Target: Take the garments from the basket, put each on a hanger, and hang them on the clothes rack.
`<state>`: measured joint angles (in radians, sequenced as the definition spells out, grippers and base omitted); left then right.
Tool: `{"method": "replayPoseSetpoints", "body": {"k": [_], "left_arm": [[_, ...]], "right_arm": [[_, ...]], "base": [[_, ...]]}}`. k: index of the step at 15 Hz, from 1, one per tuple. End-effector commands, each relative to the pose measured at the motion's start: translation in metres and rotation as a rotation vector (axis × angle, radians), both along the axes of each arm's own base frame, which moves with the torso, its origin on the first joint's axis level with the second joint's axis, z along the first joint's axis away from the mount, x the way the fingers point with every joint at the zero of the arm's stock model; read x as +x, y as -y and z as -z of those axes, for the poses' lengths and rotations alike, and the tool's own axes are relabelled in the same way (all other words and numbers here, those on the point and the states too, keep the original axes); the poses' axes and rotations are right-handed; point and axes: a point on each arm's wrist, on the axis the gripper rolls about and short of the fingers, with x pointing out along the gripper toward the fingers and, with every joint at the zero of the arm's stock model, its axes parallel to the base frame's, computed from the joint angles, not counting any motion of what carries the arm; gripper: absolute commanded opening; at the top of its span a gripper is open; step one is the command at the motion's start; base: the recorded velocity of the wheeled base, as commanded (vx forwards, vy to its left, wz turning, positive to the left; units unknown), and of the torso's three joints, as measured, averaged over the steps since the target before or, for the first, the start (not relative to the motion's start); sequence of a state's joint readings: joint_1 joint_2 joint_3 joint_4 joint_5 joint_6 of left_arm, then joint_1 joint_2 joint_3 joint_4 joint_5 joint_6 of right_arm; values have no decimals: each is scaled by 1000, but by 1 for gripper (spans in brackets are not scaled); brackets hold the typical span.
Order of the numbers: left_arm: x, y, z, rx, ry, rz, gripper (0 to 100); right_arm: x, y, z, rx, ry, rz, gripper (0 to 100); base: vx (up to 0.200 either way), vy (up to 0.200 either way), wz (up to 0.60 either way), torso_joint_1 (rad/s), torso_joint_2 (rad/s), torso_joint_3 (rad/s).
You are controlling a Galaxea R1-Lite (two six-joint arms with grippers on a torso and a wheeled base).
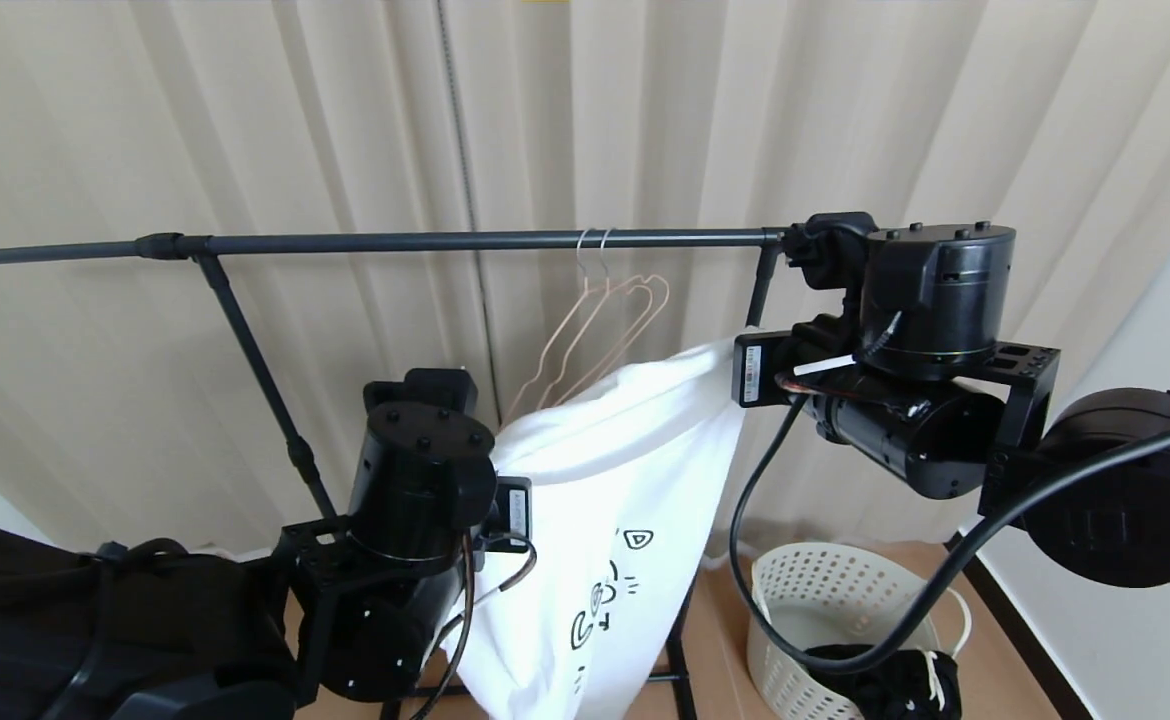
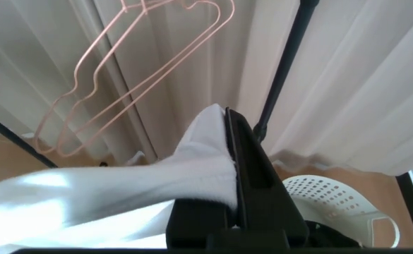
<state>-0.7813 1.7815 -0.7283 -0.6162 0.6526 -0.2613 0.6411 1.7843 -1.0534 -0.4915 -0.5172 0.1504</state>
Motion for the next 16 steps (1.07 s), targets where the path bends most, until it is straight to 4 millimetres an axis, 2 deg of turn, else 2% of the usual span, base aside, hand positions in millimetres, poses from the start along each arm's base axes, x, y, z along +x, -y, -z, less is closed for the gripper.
{"method": "replayPoseSetpoints", "body": {"k": [1, 6, 8, 11, 16], "left_arm": [[2, 1, -19, -40, 51, 7, 0], [26, -6, -48, -87, 120, 2, 0], [33, -11, -49, -97, 119, 9, 0], [41, -21, -52, -102, 126, -18, 0], [33, -24, -46, -101, 92, 46, 0]], "right_arm": [[0, -2, 7, -20, -10, -8, 0], [-6, -5, 8, -109, 105, -44, 0], [4, -12, 11, -101, 148, -33, 0], [5, -10, 6, -103, 160, -24, 0], [3, -2, 1, -138, 103, -13, 0]], "base": [[0, 0, 0, 0, 0, 0], [0, 0, 0, 0, 0, 0], [0, 0, 0, 0, 0, 0], [0, 0, 0, 0, 0, 0], [0, 0, 0, 0, 0, 0]]}}
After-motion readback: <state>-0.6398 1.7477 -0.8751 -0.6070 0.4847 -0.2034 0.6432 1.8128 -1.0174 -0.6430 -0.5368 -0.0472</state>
